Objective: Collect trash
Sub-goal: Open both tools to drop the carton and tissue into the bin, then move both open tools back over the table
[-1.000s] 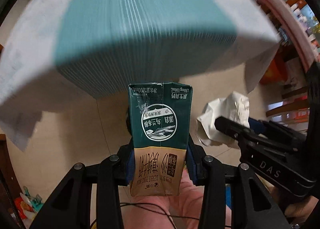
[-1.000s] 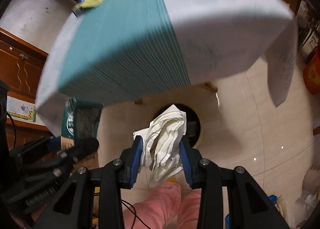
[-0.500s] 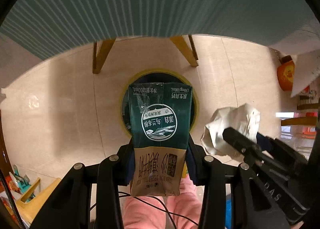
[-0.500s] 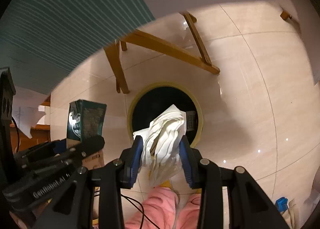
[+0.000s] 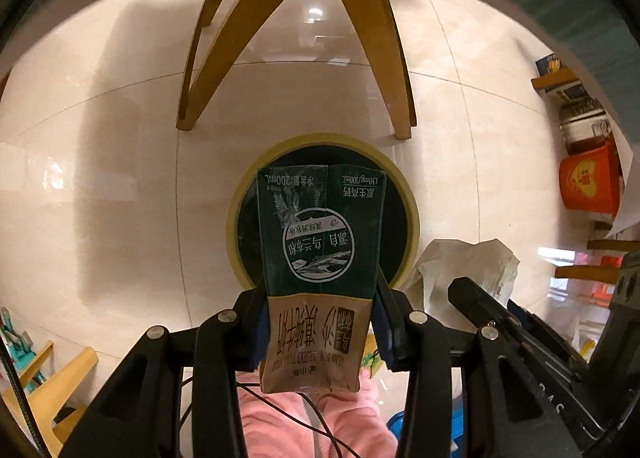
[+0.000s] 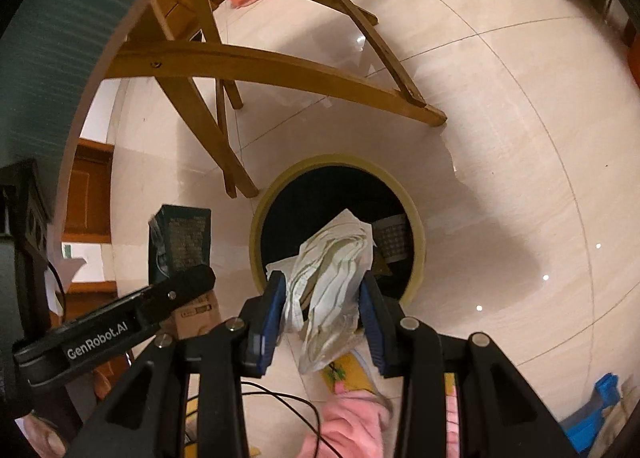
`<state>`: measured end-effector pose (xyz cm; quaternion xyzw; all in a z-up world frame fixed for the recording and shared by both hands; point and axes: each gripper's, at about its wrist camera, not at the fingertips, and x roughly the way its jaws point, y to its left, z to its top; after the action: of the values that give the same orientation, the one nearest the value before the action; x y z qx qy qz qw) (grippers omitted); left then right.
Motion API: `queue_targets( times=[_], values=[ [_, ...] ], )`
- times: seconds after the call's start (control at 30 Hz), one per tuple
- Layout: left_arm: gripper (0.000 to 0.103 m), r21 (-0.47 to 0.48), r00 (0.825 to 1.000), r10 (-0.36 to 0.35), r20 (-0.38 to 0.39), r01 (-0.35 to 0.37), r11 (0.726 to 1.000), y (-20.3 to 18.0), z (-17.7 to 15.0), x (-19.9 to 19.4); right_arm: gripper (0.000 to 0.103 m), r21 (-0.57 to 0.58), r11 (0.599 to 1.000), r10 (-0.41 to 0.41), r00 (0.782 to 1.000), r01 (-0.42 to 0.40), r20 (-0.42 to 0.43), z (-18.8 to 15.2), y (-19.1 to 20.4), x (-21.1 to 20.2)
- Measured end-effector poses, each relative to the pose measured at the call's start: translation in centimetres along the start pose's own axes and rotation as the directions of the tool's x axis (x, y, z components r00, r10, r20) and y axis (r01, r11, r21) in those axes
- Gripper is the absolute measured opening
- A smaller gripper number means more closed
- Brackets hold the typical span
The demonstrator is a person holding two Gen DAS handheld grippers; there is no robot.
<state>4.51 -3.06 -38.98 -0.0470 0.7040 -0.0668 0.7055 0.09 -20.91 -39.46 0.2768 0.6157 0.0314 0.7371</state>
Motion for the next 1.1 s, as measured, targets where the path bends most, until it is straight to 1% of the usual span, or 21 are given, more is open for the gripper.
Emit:
queue_targets(
  times=[0.2, 0.27, 0.33, 0.4, 0.47, 0.5, 0.6, 0.67, 0.9, 1.03, 1.1],
  values=[
    [0.042, -0.003, 0.999, -0.046, 0.012, 0.046, 0.999, 0.1, 0.3, 0.8, 0.038, 0.047, 0.999, 0.023, 1.0, -0.023, -0.01, 0.5, -0.7, 1.5],
    [0.047, -0.005, 0.998, -0.055, 0.013, 0.055, 0.998, 0.5, 0.5, 1.5, 0.039, 0.045, 0.999, 0.026, 1.0, -0.026, -0.011, 0.5, -0.5, 1.7],
    [0.061, -0.011, 0.998, -0.058, 0.021, 0.058, 0.998, 0.6, 0.5, 1.6, 0.042, 0.047, 0.998, 0.035, 0.999, -0.034, -0.015, 0.7, -0.6, 2.3],
    [0.069, -0.014, 0.998, -0.053, 0.024, 0.054, 0.998, 0.8, 0.8, 2.3, 0.044, 0.056, 0.998, 0.041, 0.999, -0.04, -0.018, 0.8, -0.7, 2.7],
    [0.071, -0.021, 0.999, -0.042, 0.035, 0.042, 0.999, 0.9, 0.8, 2.3, 0.046, 0.076, 0.996, 0.055, 0.998, -0.053, -0.023, 0.9, -0.7, 3.0],
    [0.075, -0.029, 0.999, -0.034, 0.038, 0.035, 0.999, 1.1, 0.8, 2.2, 0.046, 0.081, 0.995, 0.054, 0.998, -0.051, -0.028, 1.0, -0.6, 3.3],
    [0.082, -0.056, 0.999, -0.021, 0.048, 0.024, 0.998, 1.8, 0.9, 2.0, 0.053, 0.099, 0.994, 0.053, 0.998, -0.05, -0.032, 1.2, -0.7, 3.6],
    [0.083, -0.071, 0.998, -0.013, 0.056, 0.017, 0.997, 2.3, 0.9, 1.7, 0.057, 0.099, 0.994, 0.051, 0.998, -0.048, -0.031, 1.4, -0.4, 3.6],
    [0.083, -0.101, 0.999, 0.001, 0.051, 0.004, 0.995, 3.2, 0.1, 0.1, 0.058, 0.049, 0.998, 0.038, 0.999, -0.037, -0.005, 1.6, 0.7, 2.7],
    [0.083, -0.128, 0.999, 0.001, 0.035, 0.004, 0.992, 3.6, -0.8, -1.5, 0.058, 0.026, 0.999, 0.028, 0.999, -0.028, 0.02, 1.6, 1.7, 0.5],
    [0.083, -0.135, 0.999, -0.003, 0.032, 0.008, 0.991, 3.5, -1.7, -3.1, 0.058, 0.011, 1.0, 0.022, 0.999, -0.022, 0.025, 1.4, 2.3, -0.7]
  ],
)
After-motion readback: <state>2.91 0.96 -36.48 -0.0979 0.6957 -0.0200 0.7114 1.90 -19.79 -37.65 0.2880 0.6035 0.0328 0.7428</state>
